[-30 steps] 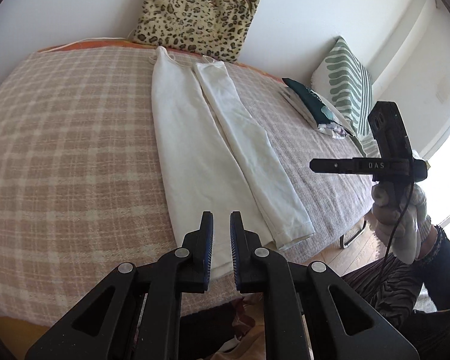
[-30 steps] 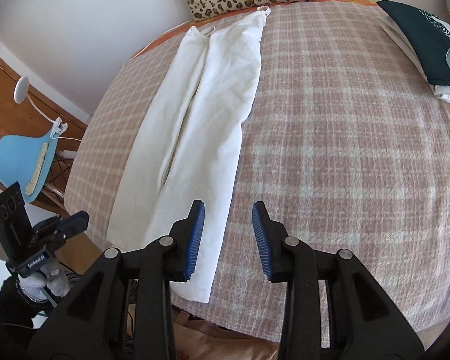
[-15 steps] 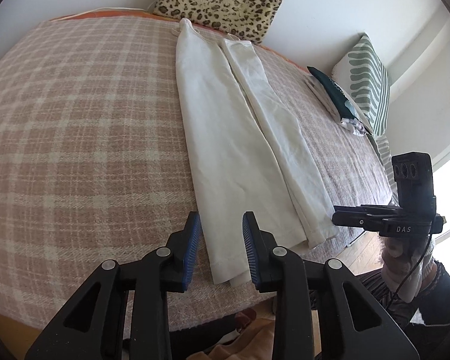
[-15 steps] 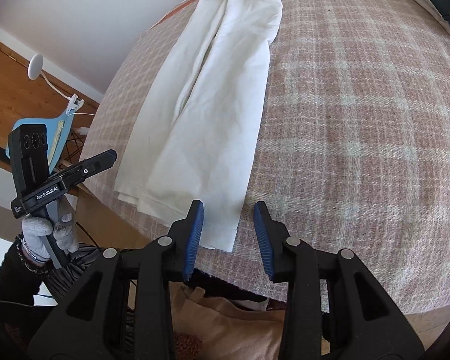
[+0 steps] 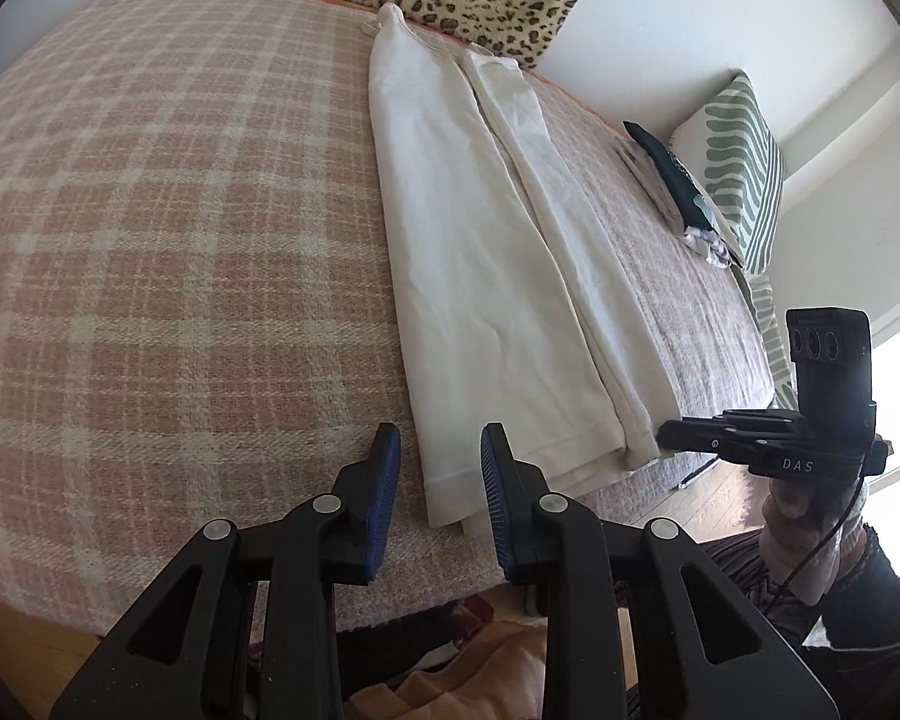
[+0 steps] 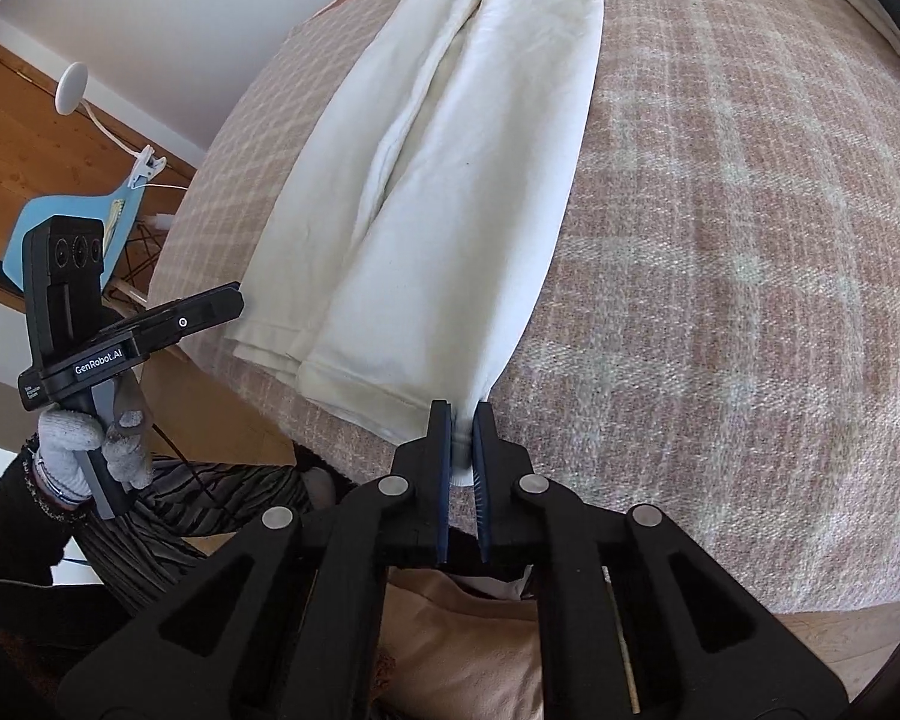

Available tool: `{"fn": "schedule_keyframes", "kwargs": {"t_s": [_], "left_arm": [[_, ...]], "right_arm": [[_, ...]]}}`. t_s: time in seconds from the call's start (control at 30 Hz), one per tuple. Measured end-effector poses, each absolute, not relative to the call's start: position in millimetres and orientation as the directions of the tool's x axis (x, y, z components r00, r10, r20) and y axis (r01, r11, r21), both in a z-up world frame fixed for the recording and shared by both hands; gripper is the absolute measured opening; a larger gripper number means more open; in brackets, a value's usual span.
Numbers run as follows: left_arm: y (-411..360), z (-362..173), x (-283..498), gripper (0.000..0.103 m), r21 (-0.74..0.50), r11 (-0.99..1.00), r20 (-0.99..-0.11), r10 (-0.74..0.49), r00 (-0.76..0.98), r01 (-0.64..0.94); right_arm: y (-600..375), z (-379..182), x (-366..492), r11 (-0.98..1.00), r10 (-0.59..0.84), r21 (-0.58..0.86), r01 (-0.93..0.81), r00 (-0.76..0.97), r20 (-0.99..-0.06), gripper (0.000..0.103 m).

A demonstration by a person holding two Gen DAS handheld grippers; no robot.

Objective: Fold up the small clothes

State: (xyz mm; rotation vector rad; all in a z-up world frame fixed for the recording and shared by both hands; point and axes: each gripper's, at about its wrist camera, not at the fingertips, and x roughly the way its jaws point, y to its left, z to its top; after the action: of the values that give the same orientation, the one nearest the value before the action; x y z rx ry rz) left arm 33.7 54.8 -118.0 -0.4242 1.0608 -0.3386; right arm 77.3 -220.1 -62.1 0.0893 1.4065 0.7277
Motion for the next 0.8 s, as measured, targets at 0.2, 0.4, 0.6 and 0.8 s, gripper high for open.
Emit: {"fn": "schedule_keyframes", "kwargs": {"t_s": [0.2,0.4,0.6,0.8], "left_arm": [[48,-114,28,0.001,-0.407,0.905,-0.770,-0.413,0.486,0.125],[69,-111,23,0.000,-0.427,0.901,-0.745,-0.400,0.534,0.080],[70,-120,26,0.023,-0.549,0.836,-0.733,-0.488,0.474,0.010],[41,-121,30,0.003,-0.523,0.846,-0.738,-0.508,0.444,0.098]], "right_arm": [[-207,-62,77,0.790,0.489,0.441,-0.427,0.003,-0.872,0.009],[-197,-64,73,0.793,0.475,0.420,-0.441,0.016,-0.880,0.009],[-199,-68,75,0.791,0.497,0.455,-0.408,-0.004,-0.868,0.009],[-198,-67,74,0.791,0.494,0.448,-0.416,0.004,-0.869,0.009]]}}
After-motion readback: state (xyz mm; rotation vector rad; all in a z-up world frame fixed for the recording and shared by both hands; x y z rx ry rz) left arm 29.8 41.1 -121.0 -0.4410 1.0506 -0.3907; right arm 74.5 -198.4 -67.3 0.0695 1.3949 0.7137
